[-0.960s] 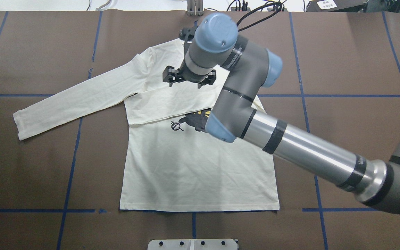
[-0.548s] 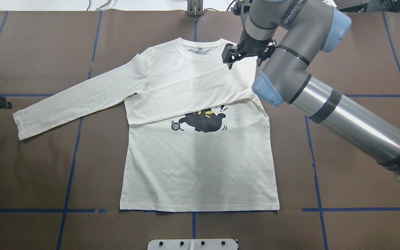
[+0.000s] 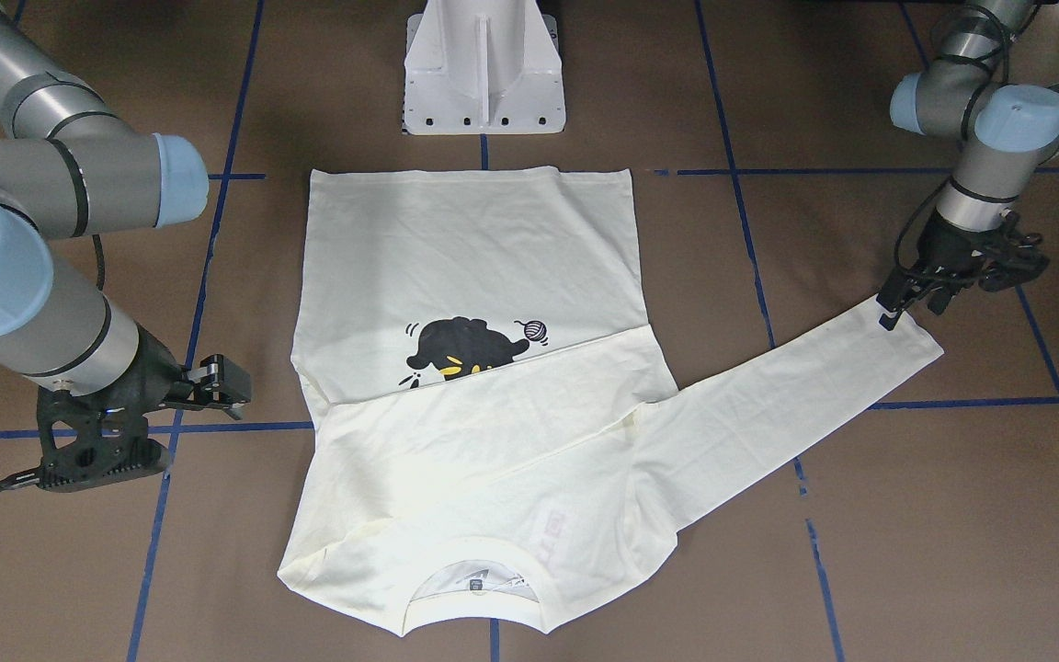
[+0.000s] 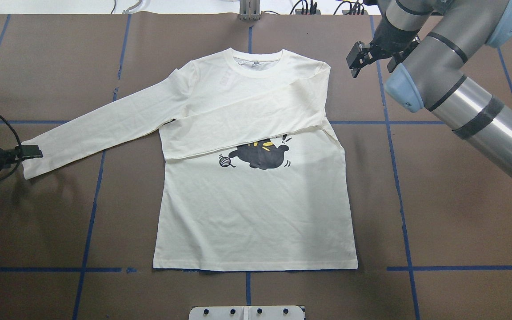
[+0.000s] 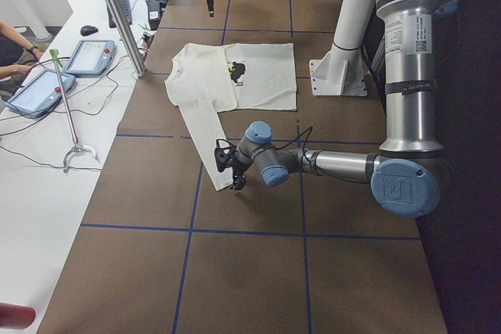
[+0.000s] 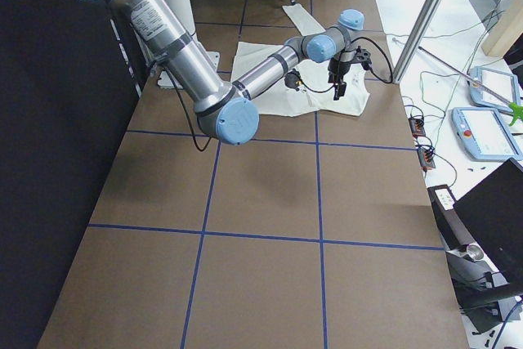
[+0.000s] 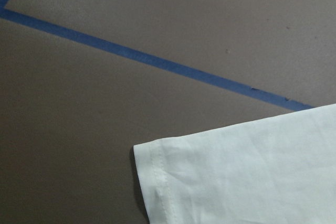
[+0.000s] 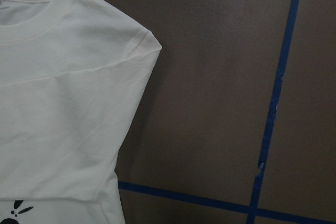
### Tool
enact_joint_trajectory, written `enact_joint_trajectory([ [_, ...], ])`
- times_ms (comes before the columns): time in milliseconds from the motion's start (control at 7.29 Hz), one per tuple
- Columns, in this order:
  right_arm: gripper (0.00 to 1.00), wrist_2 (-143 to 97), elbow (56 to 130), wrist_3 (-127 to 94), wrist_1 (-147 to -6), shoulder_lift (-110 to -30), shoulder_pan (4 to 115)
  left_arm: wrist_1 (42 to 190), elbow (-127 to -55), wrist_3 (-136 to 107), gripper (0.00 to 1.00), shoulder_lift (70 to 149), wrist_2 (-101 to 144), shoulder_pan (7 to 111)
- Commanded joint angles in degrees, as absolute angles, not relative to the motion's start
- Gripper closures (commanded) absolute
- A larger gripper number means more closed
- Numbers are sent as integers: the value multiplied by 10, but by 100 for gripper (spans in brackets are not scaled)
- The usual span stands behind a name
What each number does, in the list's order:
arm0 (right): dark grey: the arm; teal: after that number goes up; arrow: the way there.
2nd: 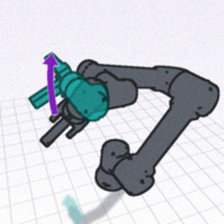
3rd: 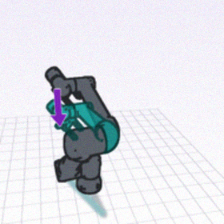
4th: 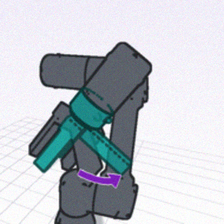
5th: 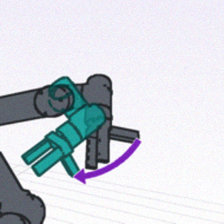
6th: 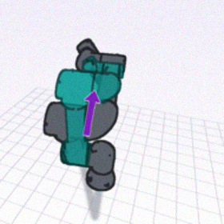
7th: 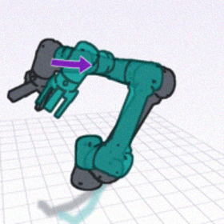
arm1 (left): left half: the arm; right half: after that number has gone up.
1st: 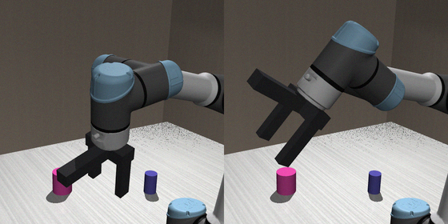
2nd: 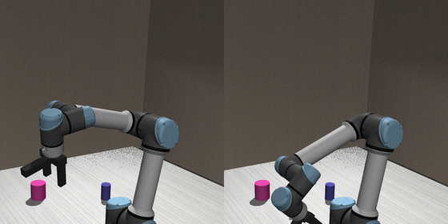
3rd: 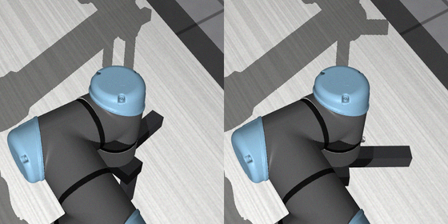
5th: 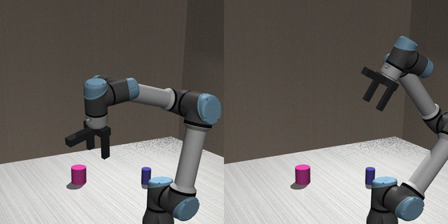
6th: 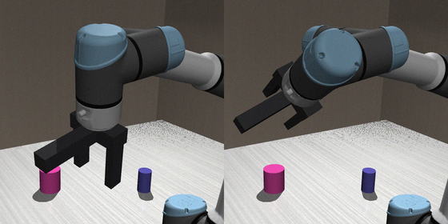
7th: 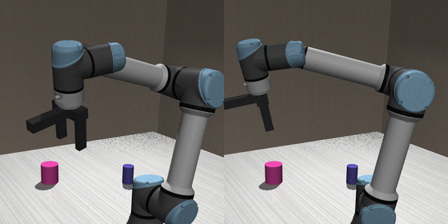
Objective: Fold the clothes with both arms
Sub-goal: 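Grasp the cuff of the other sleeve with the left gripper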
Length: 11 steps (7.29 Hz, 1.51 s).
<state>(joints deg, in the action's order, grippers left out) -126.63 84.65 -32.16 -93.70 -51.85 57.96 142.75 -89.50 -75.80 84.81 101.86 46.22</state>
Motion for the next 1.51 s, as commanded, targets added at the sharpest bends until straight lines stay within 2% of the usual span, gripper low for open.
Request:
enact_joint_trajectory([
  [0,0,-1274,849,-316,-937,-521,584,1427,-875,-742,11,857,1016,459],
  [274,0,-1279,849,-316,-937,-519,584,1427,-878,-740,27,857,1017,459],
  [411,0,-1283,849,-316,-936,-519,584,1426,-888,-730,30,855,1019,460],
  [686,0,-1288,849,-316,-936,-519,584,1424,-909,-692,30,847,1023,463],
  [1371,0,-1295,852,-323,-936,-519,587,1424,-904,-690,30,846,1022,462],
])
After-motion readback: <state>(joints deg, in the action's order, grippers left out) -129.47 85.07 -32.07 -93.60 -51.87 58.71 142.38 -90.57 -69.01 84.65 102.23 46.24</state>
